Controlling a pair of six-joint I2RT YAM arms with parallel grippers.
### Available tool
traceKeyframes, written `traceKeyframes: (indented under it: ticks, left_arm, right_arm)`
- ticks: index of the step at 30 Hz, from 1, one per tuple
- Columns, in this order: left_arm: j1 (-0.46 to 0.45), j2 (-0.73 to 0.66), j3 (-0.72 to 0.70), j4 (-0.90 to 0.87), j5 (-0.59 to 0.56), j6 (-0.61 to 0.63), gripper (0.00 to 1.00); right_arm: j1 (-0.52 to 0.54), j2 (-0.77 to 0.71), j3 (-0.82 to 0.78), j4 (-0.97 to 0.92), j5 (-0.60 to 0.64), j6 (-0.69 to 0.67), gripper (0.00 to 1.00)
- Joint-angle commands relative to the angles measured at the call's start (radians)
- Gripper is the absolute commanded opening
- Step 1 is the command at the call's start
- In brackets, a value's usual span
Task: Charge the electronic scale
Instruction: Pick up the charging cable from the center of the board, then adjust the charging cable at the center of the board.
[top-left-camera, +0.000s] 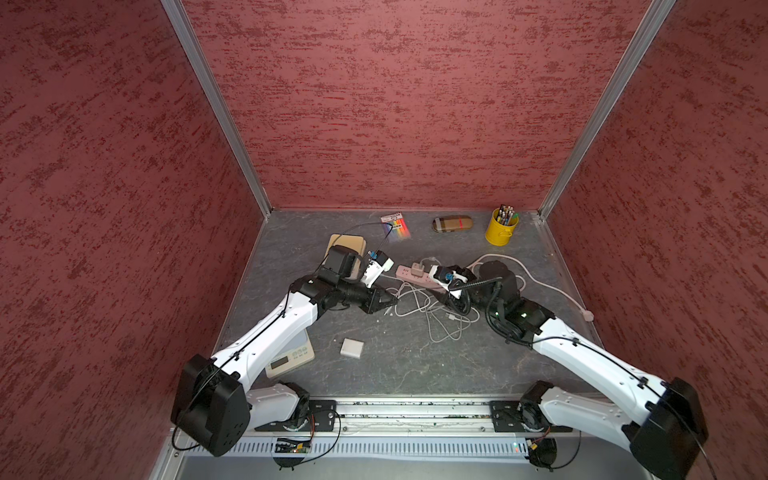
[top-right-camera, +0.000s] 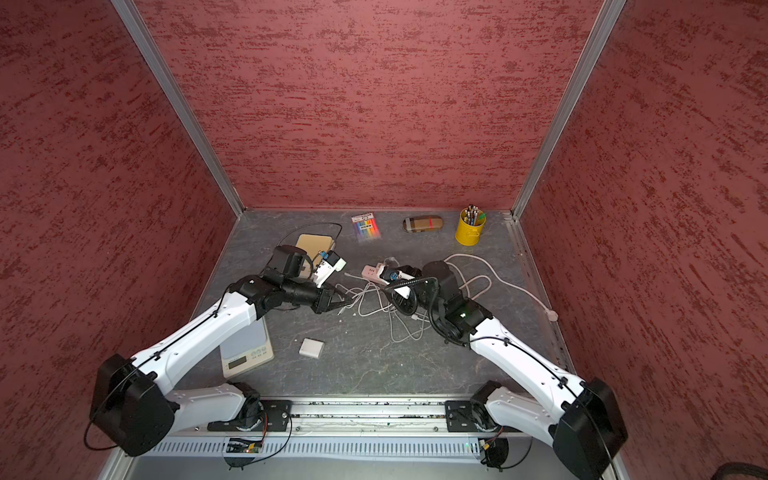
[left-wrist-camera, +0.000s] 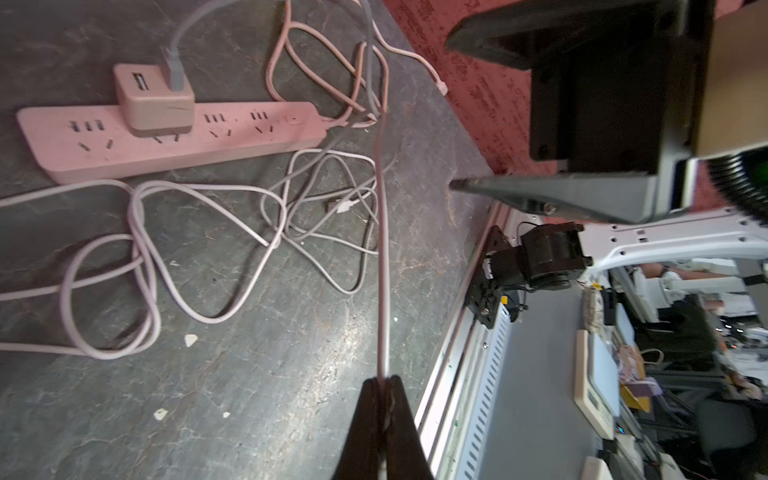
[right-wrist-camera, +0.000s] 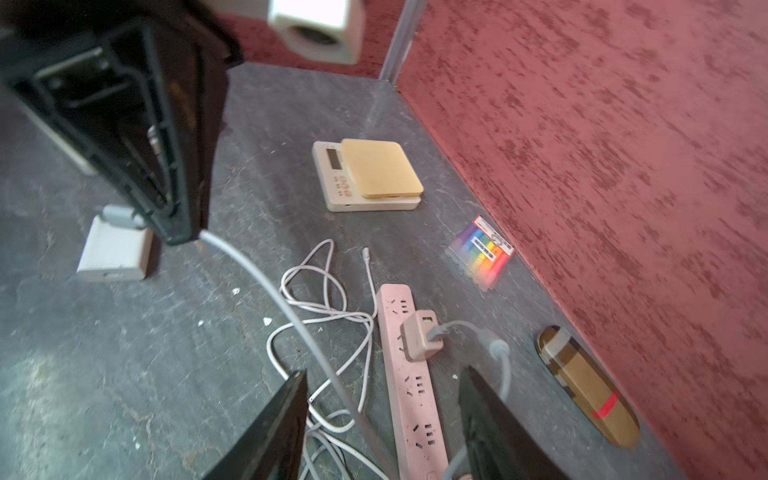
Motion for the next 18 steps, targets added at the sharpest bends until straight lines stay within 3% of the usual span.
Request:
traceKeyframes:
  ticks: [1,13,16,18]
  left_arm:
    - [0.030,0.011,0.024,-0.060,0.141,0.047,0.00]
    - [0.041,0.062,0.053,-0.115,0.216,0.094,0.00]
    - [0.042,0.072,0.061,-0.127,0.224,0.105,0.00]
    - [0.045,0.074,0.064,-0.132,0.228,0.112,0.00]
  right_arm:
    - [0.034,0.037,0.036,-0.068,-0.057,-0.129,0.60]
    - [0.178,0.200,0.133,-0.014,0.099,-0.240,0.54]
    - [0.198,0.248,0.168,-0.011,0.093,-0.254,0.40]
    - [0.209,0.280,0.188,-0.017,0.086,-0.257,0.18]
